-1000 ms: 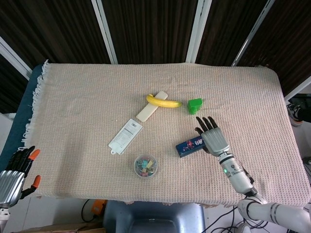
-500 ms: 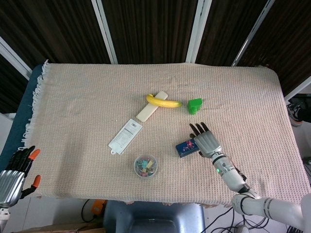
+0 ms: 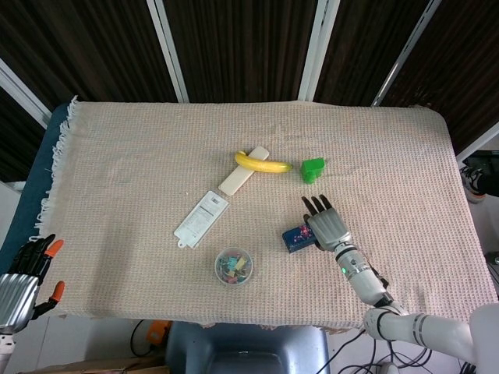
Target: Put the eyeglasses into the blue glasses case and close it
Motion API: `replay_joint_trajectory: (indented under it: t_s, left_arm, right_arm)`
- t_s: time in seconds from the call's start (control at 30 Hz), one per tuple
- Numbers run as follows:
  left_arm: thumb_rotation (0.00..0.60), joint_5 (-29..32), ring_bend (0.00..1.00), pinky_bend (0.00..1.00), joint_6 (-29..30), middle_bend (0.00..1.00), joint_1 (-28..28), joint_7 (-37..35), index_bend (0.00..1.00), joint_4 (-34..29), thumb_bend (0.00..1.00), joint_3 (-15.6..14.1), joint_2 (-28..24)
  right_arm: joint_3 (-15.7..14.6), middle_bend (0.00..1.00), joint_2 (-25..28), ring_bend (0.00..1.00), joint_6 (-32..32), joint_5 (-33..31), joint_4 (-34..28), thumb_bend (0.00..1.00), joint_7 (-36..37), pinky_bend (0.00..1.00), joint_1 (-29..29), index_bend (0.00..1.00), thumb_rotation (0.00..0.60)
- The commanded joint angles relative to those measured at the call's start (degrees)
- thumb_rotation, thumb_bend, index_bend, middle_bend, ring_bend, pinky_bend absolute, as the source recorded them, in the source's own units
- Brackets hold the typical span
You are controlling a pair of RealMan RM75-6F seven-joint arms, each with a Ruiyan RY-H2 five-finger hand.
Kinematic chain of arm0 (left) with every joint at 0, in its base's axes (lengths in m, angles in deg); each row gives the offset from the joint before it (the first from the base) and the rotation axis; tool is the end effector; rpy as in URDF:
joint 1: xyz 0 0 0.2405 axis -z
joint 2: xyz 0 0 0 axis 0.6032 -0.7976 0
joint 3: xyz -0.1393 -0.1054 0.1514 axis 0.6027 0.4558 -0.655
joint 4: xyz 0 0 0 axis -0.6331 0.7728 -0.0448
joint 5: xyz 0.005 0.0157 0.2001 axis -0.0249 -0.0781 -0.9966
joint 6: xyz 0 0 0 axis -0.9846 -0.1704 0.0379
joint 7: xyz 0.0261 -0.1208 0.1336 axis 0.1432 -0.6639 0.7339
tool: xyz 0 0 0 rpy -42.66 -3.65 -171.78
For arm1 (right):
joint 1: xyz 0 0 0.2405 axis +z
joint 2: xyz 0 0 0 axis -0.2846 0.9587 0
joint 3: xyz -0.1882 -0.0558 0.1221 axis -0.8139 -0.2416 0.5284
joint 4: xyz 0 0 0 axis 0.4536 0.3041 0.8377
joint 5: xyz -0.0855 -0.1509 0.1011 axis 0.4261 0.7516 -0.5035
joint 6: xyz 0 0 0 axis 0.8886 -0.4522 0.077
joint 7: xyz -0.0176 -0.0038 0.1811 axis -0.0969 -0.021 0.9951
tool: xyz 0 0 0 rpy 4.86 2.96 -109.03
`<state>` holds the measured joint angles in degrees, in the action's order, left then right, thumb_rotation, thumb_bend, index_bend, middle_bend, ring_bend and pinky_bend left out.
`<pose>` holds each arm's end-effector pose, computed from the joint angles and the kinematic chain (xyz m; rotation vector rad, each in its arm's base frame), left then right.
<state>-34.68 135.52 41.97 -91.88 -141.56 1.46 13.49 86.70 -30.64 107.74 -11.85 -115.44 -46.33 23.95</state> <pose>-0.2763 0.1982 0.1538 -1.5442 -0.8453 -0.9554 -0.1860 -0.3588 -0.0285 1.9468 -0.6778 0.5076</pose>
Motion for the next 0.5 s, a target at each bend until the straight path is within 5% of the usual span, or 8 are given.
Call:
replay_joint_trajectory:
  t_s: [0.03,0.2,0.37,0.5]
  left_arm:
    - [0.600,0.0,0.00,0.09,0.0,0.00,0.0,0.1,0.00,0.0,0.43,0.0,0.0]
    - [0.600,0.0,0.00,0.09,-0.1,0.00,0.1,0.2,0.00,-0.1,0.43,0.0,0.0]
    - [0.600,0.0,0.00,0.09,-0.1,0.00,0.1,0.2,0.00,-0.1,0.43,0.0,0.0]
    - [0.600,0.0,0.00,0.09,0.0,0.00,0.0,0.1,0.00,0.0,0.43,0.0,0.0]
  right_arm:
    - [-0.1,0.00,-0.2,0.00,0.5,-0.2,0.2,0.40,-0.1,0.00,0.0,0.57,0.600]
    - [-0.4,0.00,-0.2,0.00,0.6,-0.3,0.2,0.40,0.2,0.00,0.1,0.52,0.600]
    - [-0.5,0.00,0.2,0.00,0.4,-0.4,-0.2,0.40,1.2,0.00,0.2,0.24,0.600]
    - [-0.6,0.00,0.6,0.00,0.9,0.3,-0.8,0.40,2.2,0.00,0.0,0.11,0.600]
